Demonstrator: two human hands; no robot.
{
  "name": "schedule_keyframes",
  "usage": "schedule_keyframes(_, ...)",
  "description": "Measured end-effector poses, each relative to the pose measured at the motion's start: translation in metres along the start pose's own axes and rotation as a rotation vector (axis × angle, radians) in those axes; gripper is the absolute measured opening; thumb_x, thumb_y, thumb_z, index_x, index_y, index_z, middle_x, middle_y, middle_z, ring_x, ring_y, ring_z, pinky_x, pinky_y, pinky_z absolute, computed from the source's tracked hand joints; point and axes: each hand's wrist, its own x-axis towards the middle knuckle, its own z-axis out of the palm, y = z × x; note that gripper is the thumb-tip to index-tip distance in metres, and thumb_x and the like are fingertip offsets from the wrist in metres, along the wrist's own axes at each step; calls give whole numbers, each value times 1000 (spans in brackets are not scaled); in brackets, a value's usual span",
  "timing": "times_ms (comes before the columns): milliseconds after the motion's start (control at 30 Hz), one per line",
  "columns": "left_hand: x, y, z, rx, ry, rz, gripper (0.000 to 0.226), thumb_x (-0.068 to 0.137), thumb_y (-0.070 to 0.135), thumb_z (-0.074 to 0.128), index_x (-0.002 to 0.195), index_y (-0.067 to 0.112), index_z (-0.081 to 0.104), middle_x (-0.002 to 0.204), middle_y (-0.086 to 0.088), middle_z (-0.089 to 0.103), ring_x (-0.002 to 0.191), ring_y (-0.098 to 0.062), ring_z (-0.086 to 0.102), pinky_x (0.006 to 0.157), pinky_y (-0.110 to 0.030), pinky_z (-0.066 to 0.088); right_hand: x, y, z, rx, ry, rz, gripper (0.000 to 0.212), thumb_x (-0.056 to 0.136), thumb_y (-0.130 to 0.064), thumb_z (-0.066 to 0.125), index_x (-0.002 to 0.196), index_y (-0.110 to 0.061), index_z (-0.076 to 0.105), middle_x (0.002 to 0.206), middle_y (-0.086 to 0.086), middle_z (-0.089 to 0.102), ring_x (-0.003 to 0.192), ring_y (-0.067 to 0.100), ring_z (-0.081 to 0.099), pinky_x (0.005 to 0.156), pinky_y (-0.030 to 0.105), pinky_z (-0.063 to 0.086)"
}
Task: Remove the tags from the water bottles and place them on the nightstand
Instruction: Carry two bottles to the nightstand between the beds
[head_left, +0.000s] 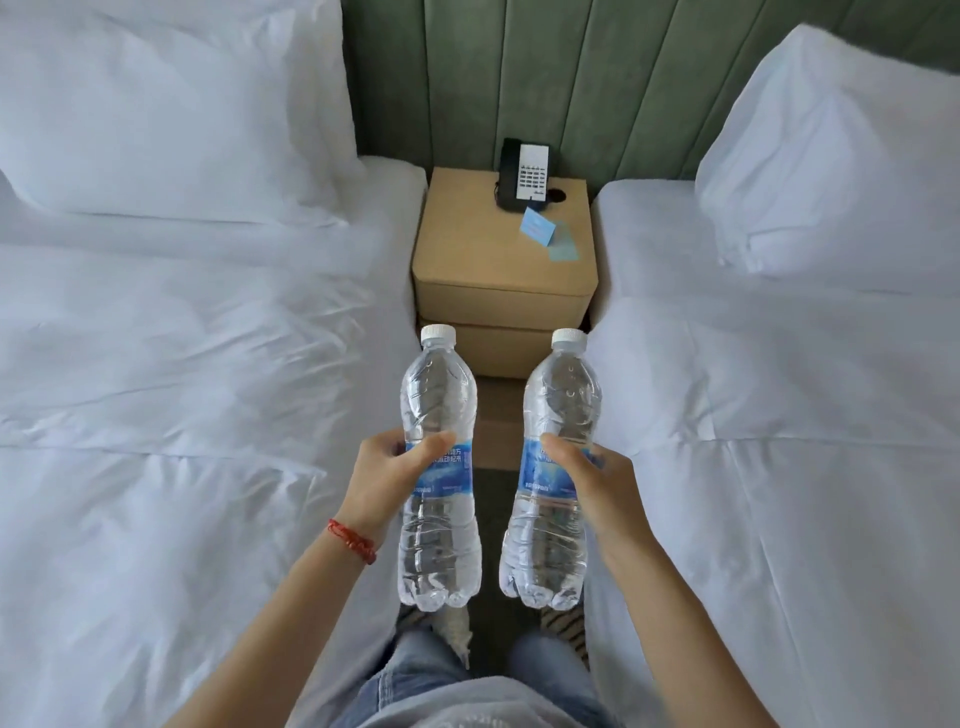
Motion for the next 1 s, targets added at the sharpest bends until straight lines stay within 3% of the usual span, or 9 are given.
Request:
schedule_keyframes(100,47,16,2,2,-17,2,18,75,24,71,62,14,64,46,12,65,45,-3,61,43,-9,42,42,-21,11,39,18,7,13,78,-22,69,67,-18,65,54,-8,67,53,3,66,44,13,46)
schedule_keyframes(200,93,27,6,-17,-36,-11,17,68,28,71,61,13,66,49,8,67,46,-4,62,43,-10,44,88,-38,18,30,31,29,14,77,-23,70,66,-16,66,55,-6,67,55,7,67,48,17,49)
schedule_keyframes(300,144,38,11,-27,-40,-20,15,74,20,72,62,10,67,49,6,67,46,-5,62,44,-11,44,140,-56,22,39,29,37,17,77,-24,71,63,-17,65,52,-7,66,52,7,65,46,16,47)
schedule_keyframes(500,261,70,28,-72,13,-11,41,52,43,69,68,5,69,58,-3,70,54,-13,66,51,-19,51,260,-99,29,78,5,30,16,76,-23,70,63,-16,64,51,-6,65,49,4,63,42,13,44)
schedule_keyframes(600,315,94,40,-82,49,-16,27,55,39,70,59,13,67,50,3,67,47,-7,62,45,-14,46,318,-128,30,79,-20,40,18,77,-21,70,61,-17,63,48,-8,63,48,3,62,42,13,44)
schedule_keyframes(700,363,119,47,-82,70,25,33,52,44,69,63,13,67,50,6,68,47,-5,62,44,-11,44,369,-160,32,68,-66,31,17,79,-20,68,63,-19,63,48,-10,64,47,2,61,42,12,43)
schedule_keyframes(833,418,137,49,-79,98,31,14,66,27,72,64,15,65,50,10,67,46,-2,61,43,-9,43,427,-186,41,46,-54,27,16,78,-22,69,64,-17,65,50,-9,65,48,3,62,43,13,45)
schedule_keyframes(1000,481,148,44,-105,88,13,26,53,40,70,62,16,64,47,10,65,44,-2,60,42,-10,42,485,-200,58,39,-29,34,15,77,-20,70,62,-18,65,50,-9,65,49,2,62,43,12,45)
